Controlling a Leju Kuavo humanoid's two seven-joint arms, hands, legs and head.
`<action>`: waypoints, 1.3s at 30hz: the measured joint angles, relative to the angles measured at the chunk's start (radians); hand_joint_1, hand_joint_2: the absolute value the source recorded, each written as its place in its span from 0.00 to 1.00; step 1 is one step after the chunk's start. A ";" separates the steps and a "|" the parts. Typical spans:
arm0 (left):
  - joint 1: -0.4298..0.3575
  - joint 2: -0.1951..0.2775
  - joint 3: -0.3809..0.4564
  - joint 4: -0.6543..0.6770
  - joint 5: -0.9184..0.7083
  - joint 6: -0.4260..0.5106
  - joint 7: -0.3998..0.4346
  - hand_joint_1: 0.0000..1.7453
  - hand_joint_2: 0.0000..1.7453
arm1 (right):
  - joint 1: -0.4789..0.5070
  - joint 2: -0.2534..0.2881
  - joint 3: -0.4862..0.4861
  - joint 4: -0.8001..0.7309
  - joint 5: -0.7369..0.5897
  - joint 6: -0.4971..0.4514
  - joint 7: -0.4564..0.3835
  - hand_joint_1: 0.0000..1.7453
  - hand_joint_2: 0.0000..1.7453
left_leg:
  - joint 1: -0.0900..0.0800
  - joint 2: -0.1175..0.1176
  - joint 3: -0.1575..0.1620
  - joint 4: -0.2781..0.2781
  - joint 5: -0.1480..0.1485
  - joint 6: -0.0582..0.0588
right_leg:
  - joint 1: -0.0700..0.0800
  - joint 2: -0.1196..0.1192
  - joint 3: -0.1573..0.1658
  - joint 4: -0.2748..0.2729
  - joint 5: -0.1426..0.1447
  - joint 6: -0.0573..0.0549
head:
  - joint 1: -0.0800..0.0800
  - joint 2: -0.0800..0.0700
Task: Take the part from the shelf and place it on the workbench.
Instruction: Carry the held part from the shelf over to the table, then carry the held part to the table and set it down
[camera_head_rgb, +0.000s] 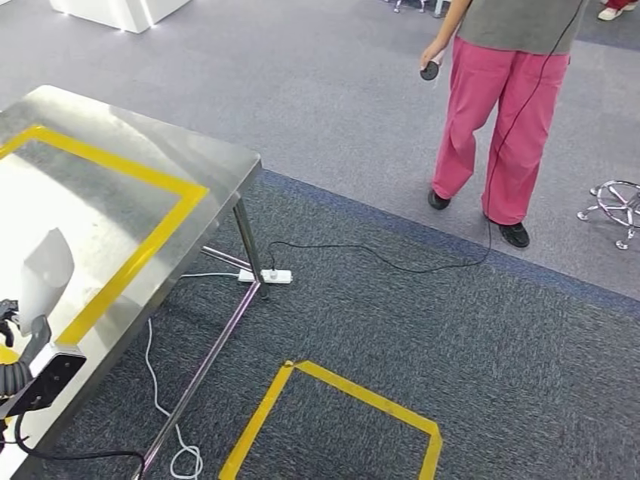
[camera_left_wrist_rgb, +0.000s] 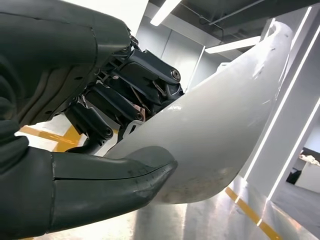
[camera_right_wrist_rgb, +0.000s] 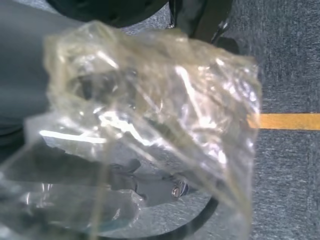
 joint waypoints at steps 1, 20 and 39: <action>0.000 0.000 0.000 0.000 0.000 0.000 0.000 1.00 1.00 | 0.001 0.000 0.000 0.000 -0.001 0.000 0.000 0.00 0.00 | 0.000 -0.001 0.002 0.001 -0.002 0.000 | 0.000 0.000 -0.005 -0.003 0.018 0.000 | 0.000 0.000; -0.003 0.002 -0.001 0.000 0.000 0.000 0.001 1.00 1.00 | 0.001 -0.002 0.001 0.000 -0.004 0.003 0.000 0.00 0.00 | 0.008 -0.002 -0.039 0.084 -0.005 -0.047 | -0.001 0.002 0.170 -0.294 0.134 -0.037 | -0.010 0.000; -0.007 0.001 -0.001 0.000 0.007 -0.004 0.008 1.00 1.00 | -0.001 -0.002 0.001 0.000 -0.007 0.002 0.001 0.00 0.00 | -0.005 -0.006 0.033 0.026 -0.052 -0.010 | 0.000 0.002 0.097 -0.270 0.183 -0.014 | -0.007 0.000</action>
